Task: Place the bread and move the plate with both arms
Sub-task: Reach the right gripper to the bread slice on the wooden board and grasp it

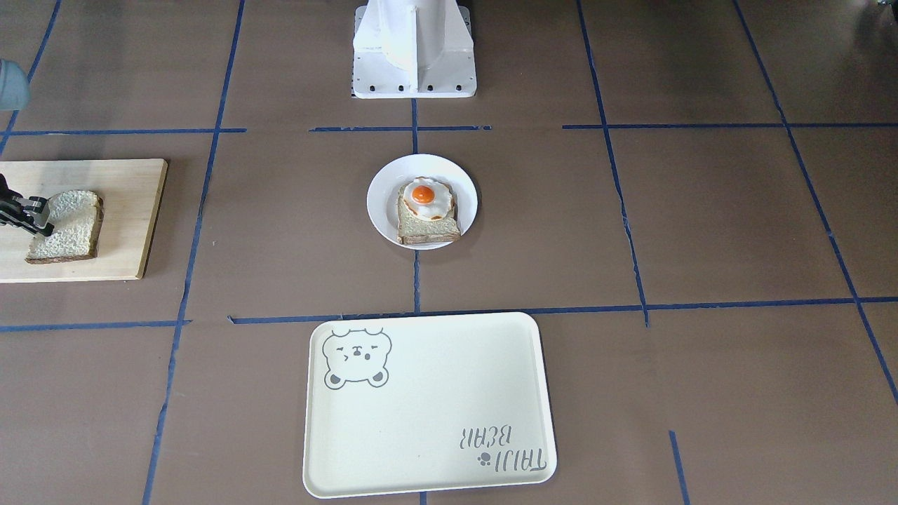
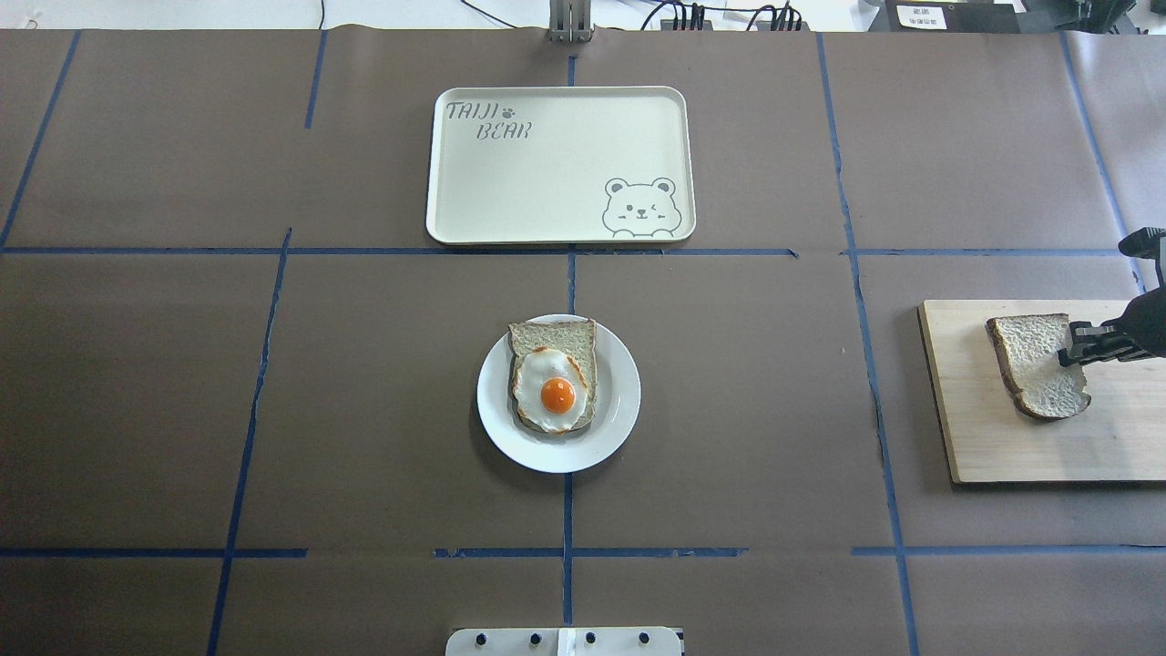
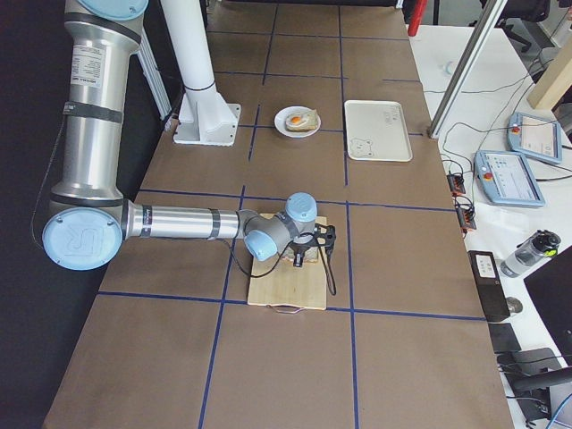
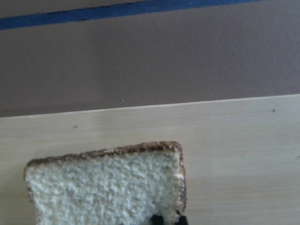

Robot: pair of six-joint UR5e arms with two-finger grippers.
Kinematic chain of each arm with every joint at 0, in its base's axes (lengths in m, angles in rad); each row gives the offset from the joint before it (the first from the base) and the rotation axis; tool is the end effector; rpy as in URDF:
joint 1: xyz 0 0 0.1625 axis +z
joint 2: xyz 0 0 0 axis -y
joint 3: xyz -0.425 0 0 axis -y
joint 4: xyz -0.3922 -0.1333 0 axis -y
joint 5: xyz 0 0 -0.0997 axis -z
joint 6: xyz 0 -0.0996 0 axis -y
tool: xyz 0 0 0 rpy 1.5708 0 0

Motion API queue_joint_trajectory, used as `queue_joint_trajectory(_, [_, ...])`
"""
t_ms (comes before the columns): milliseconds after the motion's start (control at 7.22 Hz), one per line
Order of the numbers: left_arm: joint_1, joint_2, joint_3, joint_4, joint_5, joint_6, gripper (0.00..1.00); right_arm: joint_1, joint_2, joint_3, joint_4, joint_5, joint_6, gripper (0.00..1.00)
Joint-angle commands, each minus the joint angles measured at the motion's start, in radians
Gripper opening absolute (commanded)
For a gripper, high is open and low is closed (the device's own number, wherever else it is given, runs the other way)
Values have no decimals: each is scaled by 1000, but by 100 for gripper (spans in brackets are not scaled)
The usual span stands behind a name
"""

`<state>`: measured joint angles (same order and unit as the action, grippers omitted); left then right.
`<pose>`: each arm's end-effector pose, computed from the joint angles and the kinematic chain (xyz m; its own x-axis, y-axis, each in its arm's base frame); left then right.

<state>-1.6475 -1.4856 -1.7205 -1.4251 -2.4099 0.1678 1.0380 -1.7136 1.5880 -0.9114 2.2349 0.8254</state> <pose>-0.0934 -0.4433 0.6351 0.6650 0.0562 -0.7447 -0.0352 0.9984 0.0439 -0.1688 -0.4279 0.6491 0.6734 0.0904 0.7338 -0.0848 0.9954 -0.0448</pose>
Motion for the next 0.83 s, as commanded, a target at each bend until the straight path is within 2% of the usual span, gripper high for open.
queue_joint_trajectory(0, [0, -2, -2, 0, 0, -1, 100, 1, 2, 7, 0, 2, 0, 0])
queue_joint_trajectory(554, [0, -5, -2, 0, 0, -2, 100, 37, -11, 134, 2, 20, -2, 0])
queue_joint_trajectory(693, [0, -5, -2, 0, 0, -2, 100, 60, -11, 157, 2, 60, 0, 0])
